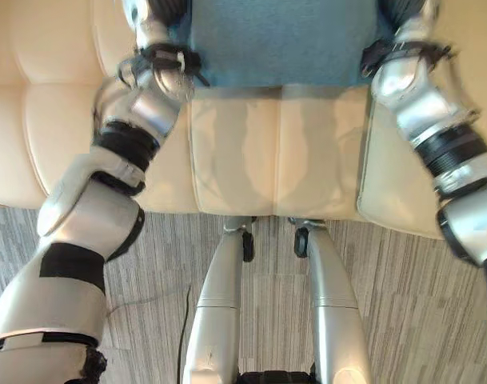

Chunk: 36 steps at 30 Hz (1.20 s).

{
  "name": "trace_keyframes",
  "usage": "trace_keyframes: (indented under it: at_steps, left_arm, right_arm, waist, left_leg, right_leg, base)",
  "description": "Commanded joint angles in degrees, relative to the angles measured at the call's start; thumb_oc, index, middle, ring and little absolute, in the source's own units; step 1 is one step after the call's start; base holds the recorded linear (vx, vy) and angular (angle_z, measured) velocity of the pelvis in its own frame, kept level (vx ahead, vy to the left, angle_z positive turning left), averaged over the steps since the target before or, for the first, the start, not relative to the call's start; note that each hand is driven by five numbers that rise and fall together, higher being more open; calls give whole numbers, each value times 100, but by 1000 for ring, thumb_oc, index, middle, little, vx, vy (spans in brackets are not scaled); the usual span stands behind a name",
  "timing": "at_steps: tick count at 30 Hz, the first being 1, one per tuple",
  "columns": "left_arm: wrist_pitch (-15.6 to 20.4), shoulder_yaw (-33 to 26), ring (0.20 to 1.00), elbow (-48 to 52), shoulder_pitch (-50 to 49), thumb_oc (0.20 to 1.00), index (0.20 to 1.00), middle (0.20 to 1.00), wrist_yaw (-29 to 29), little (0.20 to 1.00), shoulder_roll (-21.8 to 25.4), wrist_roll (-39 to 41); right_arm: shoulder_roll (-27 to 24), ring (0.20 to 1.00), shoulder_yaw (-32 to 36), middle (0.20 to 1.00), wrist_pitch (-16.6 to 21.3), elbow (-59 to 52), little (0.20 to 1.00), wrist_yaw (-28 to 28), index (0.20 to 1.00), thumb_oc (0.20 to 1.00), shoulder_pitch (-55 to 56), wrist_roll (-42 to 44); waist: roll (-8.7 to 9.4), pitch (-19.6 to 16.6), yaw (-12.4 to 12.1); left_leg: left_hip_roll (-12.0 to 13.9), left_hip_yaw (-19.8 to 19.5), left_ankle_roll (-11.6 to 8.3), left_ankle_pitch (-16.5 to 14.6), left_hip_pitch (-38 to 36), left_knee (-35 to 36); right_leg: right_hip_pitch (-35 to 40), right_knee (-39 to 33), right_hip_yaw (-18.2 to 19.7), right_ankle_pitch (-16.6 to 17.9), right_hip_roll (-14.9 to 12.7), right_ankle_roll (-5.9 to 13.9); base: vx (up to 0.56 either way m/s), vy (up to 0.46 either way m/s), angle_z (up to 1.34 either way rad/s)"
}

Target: Pick up all the scattered cushions and arrange them neatly on the sofa.

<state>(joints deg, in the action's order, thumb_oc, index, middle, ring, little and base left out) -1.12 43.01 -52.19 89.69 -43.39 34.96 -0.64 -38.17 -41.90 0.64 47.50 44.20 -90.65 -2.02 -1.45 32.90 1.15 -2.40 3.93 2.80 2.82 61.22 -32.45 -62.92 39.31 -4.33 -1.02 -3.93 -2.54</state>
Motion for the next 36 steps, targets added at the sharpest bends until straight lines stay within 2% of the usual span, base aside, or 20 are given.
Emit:
trace_keyframes:
  at_steps: [1,2,3,4,6,7,11,13,14,16,18,21,22,23,26,30,36]
  left_arm:
    - [0,395,200,-165,757,200,200,200,-539,200,160,-995]
    - [-45,488,382,-295,826,382,382,382,-556,382,174,-1061]
    - [-162,746,1000,-670,928,1000,1000,1000,-518,1000,299,-1188]
    - [-166,846,1000,-916,979,1000,1000,1000,-471,1000,334,-1157]
    - [-138,855,1000,-963,989,1000,1000,1000,-473,1000,353,-1125]
    - [-110,930,1000,-1207,1001,1000,1000,1000,-389,1000,481,-966]
    - [-18,863,1000,-1415,985,1000,1000,1000,-243,1000,629,-636]
    - [96,728,1000,-1459,937,1000,1000,1000,-115,1000,715,-308]
    - [252,355,1000,-1547,694,1000,1000,1000,121,1000,832,315]
    - [298,154,1000,-1508,592,1000,1000,1000,139,1000,890,572]
    - [529,-573,1000,-1360,136,1000,1000,1000,401,1000,889,1650]
    - [607,-1061,1000,-1213,-242,1000,1000,1000,752,1000,1018,2167]
    - [673,-1302,1000,-1018,-471,1000,1000,1000,832,1000,1105,2341]
    - [671,-1305,1000,-1001,-495,1000,1000,1000,833,1000,1114,2343]
    - [808,-1825,1000,-740,-1033,1000,1000,1000,1010,1000,1086,2687]
    - [916,-2439,1000,-244,-1981,1000,1000,1000,1173,1000,1001,2682]
    - [1172,-3445,1000,693,-4079,1000,1000,1000,1680,1000,571,3011]
  right_arm:
    - [-38,200,-705,200,131,15,200,513,200,200,-693,-1290]
    - [-102,1000,-866,1000,79,186,1000,555,1000,1000,-829,-1339]
    - [-308,1000,-1383,1000,-177,640,1000,616,1000,1000,-1067,-1675]
    - [-441,1000,-1721,1000,-317,965,1000,600,1000,1000,-1222,-1835]
    - [-462,1000,-1799,1000,-308,1055,1000,609,1000,1000,-1277,-1821]
    - [-658,1000,-2087,1000,-412,1364,1000,624,1000,1000,-1350,-1916]
    - [-912,1000,-2338,1000,-463,1640,1000,503,1000,1000,-1397,-1870]
    - [-1063,1000,-2356,1000,-493,1757,1000,399,1000,1000,-1351,-1746]
    - [-1231,1000,-2295,1000,-528,1849,1000,246,1000,1000,-1193,-1608]
    - [-1286,1000,-2201,1000,-530,1844,1000,177,1000,1000,-1078,-1497]
    - [-1455,1000,-1808,1000,-595,1732,1000,33,1000,1000,-717,-1220]
    - [-1476,1000,-1224,1000,-700,1529,1000,-137,1000,1000,-178,-967]
    - [-1412,1000,-842,1000,-744,1331,1000,-163,1000,1000,157,-896]
    - [-1413,1000,-821,1000,-757,1304,1000,-164,1000,1000,187,-905]
    - [-1181,1000,-109,1000,-757,860,1000,-147,1000,1000,779,-763]
    - [-743,1000,861,1000,-701,180,1000,-181,1000,1000,1764,-815]
    - [-188,1000,1999,1000,-526,-892,1000,-585,1000,1000,3703,-1030]
  waist:
    - [-3,-1085,-154]
    - [1,-1100,-153]
    - [45,-1128,-168]
    - [65,-1126,-170]
    - [78,-1137,-177]
    - [121,-1160,-176]
    - [133,-1159,-164]
    - [116,-1131,-165]
    - [111,-1093,-172]
    - [96,-1068,-180]
    - [83,-1001,-169]
    - [86,-977,-125]
    - [111,-944,-89]
    - [118,-935,-89]
    - [136,-907,-49]
    - [144,-910,-21]
    - [197,-1092,-12]
  left_leg:
    - [-73,-166,-226,-728,257,-223]
    - [-78,-166,-226,-718,338,-228]
    - [-111,-191,-227,-696,448,-231]
    - [-115,-186,-217,-663,506,-229]
    - [-126,-191,-228,-689,518,-225]
    - [-152,-194,-231,-695,545,-195]
    - [-172,-193,-228,-702,513,-158]
    - [-186,-193,-233,-694,469,-116]
    - [-205,-195,-237,-679,418,-83]
    - [-212,-201,-242,-669,381,-55]
    - [-210,-196,-249,-648,197,50]
    - [-188,-197,-265,-614,-29,201]
    - [-170,-194,-276,-574,-271,373]
    - [-168,-193,-276,-568,-306,395]
    - [-133,-185,-290,-477,-721,749]
    - [-130,-188,-313,-298,-1542,1385]
    - [-79,-154,-303,-88,-3050,2398]
  right_leg:
    - [99,-96,134,-795,-280,611]
    - [25,-78,135,-799,-291,603]
    - [-83,-91,138,-778,-306,604]
    - [-133,-96,123,-740,-312,595]
    - [-133,-122,119,-753,-315,604]
    - [-146,-173,106,-744,-303,604]
    - [-103,-242,113,-711,-301,610]
    - [-56,-277,99,-692,-316,614]
    - [-15,-301,103,-679,-316,609]
    - [15,-333,108,-676,-307,606]
    - [192,-441,120,-649,-293,602]
    - [393,-597,129,-627,-250,598]
    - [621,-791,135,-570,-205,602]
    - [656,-815,135,-561,-202,602]
    - [1057,-1162,125,-435,-152,636]
    - [1845,-1766,92,-251,-84,690]
    - [3315,-2759,64,40,-7,763]
  base:
    - [67,8,7]
    - [62,14,9]
    - [41,24,5]
    - [44,17,5]
    - [26,12,4]
    - [0,0,0]
    - [4,15,-2]
    - [0,0,0]
    - [0,0,0]
    - [-3,18,4]
    - [0,0,0]
    - [-9,0,1]
    - [0,0,0]
    - [0,0,0]
    - [-25,-4,-9]
    - [-9,-11,-20]
    - [67,-9,-12]
